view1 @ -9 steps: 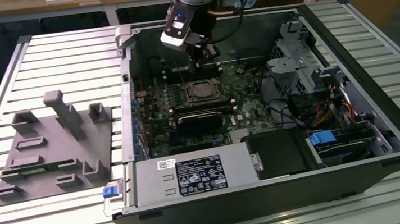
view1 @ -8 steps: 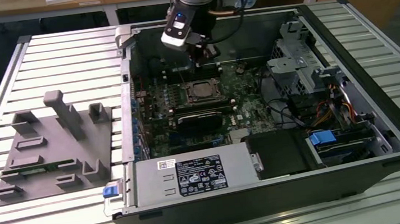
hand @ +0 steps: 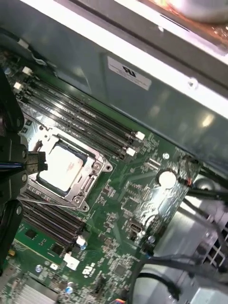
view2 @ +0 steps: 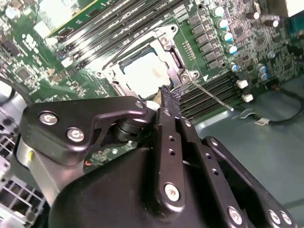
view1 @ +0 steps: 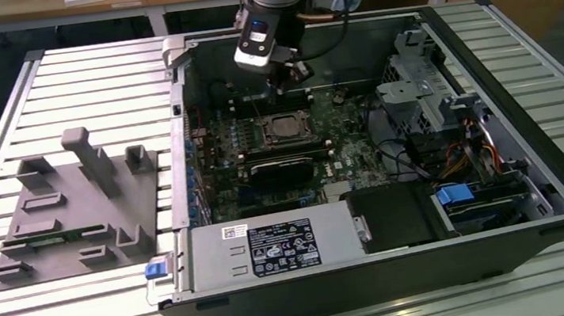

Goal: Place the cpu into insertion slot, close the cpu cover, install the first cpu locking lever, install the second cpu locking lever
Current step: 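Install the first cpu locking lever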

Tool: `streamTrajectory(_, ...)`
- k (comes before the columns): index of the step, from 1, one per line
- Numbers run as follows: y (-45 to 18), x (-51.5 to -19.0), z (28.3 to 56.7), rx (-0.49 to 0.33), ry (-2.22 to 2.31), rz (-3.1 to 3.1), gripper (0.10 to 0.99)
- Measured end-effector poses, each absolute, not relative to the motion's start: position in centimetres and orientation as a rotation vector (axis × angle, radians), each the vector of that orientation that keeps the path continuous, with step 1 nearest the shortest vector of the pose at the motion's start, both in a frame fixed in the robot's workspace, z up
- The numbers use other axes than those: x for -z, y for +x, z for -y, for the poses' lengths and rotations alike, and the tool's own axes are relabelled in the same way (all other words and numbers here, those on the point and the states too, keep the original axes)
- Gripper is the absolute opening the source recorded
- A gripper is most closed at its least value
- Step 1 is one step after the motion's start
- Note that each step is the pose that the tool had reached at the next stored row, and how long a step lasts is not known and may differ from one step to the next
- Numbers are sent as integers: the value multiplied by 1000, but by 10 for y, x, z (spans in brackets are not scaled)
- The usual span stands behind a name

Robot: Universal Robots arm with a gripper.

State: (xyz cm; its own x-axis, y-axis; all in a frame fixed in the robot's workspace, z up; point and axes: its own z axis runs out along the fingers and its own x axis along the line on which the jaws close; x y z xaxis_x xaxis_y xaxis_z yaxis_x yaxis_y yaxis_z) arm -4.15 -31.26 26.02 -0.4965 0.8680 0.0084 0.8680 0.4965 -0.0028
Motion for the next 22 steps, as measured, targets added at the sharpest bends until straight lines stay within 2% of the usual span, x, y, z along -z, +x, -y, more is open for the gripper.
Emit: streamTrajectory(22,-42,-260,313,18,-1148,2926,106)
